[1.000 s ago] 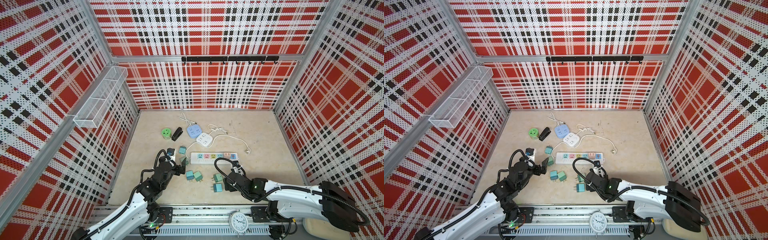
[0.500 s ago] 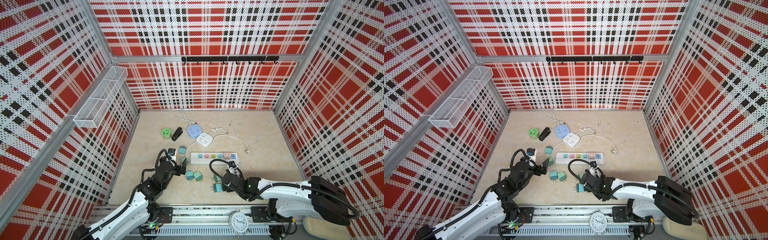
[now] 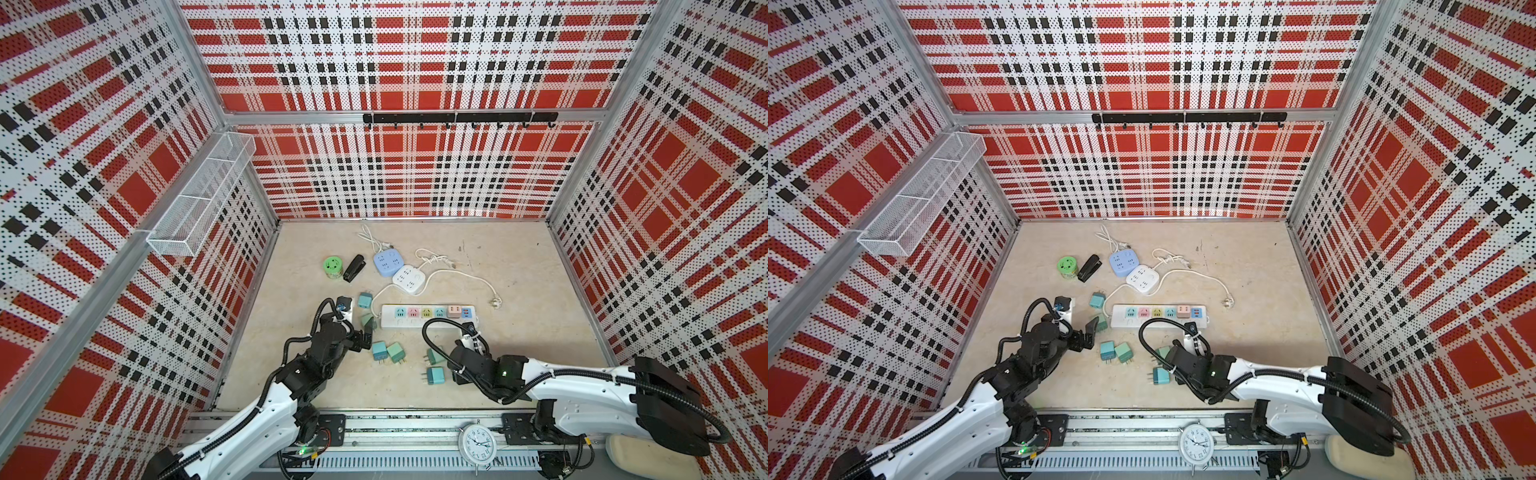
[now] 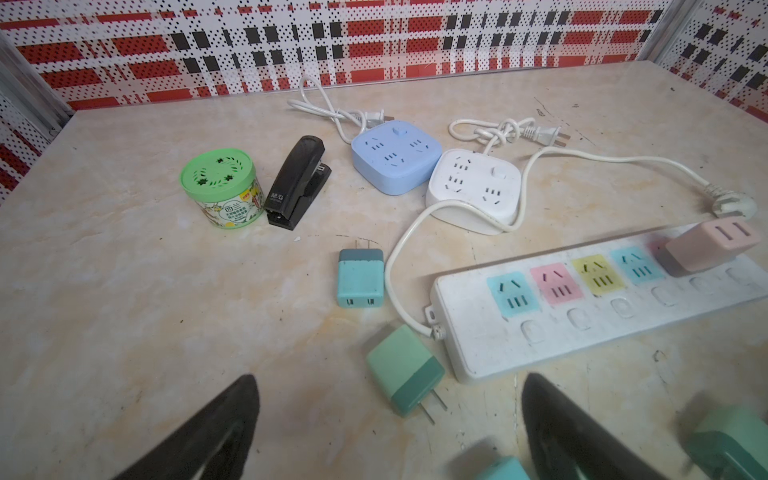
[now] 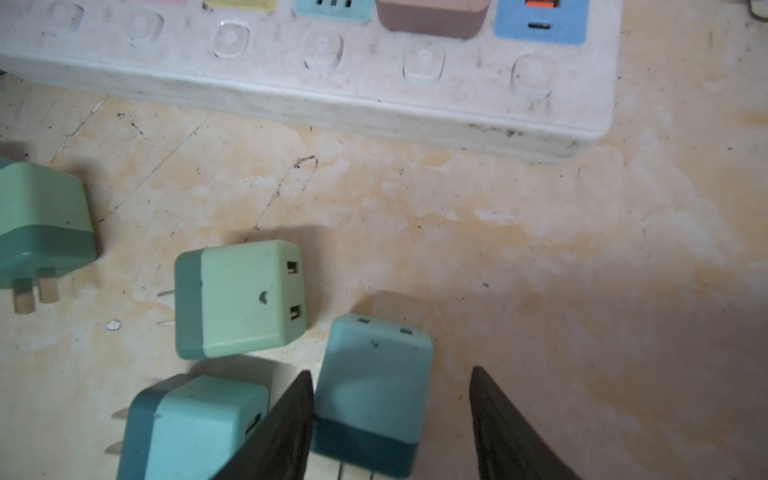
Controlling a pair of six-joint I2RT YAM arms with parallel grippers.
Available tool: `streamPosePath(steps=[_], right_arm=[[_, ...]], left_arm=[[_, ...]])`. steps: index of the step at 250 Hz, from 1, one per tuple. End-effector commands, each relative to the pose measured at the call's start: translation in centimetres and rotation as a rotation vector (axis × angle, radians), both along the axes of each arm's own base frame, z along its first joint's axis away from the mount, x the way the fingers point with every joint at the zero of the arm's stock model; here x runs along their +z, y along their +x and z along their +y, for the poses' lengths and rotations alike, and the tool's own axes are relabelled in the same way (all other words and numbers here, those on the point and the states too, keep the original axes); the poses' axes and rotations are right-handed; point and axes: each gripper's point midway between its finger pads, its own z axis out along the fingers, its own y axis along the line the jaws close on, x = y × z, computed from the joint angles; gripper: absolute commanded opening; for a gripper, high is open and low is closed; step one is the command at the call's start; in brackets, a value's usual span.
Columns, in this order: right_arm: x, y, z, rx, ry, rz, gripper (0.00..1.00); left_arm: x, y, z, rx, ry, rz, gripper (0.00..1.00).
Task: Insert the plug
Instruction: 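Lower the right gripper onto a teal adapter near the robot and grasp it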
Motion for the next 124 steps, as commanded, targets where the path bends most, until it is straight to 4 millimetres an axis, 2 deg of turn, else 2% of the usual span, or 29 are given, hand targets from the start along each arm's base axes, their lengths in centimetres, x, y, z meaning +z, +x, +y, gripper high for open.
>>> streamPosePath(steps=[1, 59, 95, 124], right_arm=[[-0.1, 0.0, 0.6, 0.010, 0.027, -0.006, 0.61], [-1.3, 0.2, 2.0, 0.028, 0.008, 0.027, 0.63], [-1.8, 0.0, 1.7, 0.015, -0.023, 0.038, 0.63], [-1.9, -0.2, 1.3, 0.005, -0.033, 0.034, 0.56]], left_arm=[[1.7, 0.5, -0.3, 0.007, -0.046, -0.033, 0.99], [1.6, 0.5, -0.4, 0.005, -0.041, -0.029, 0.99], [1.6, 0.5, -0.4, 0.005, -0.039, -0.029, 0.99], [1.5, 0.5, -0.4, 0.005, -0.037, -0.028, 0.99]])
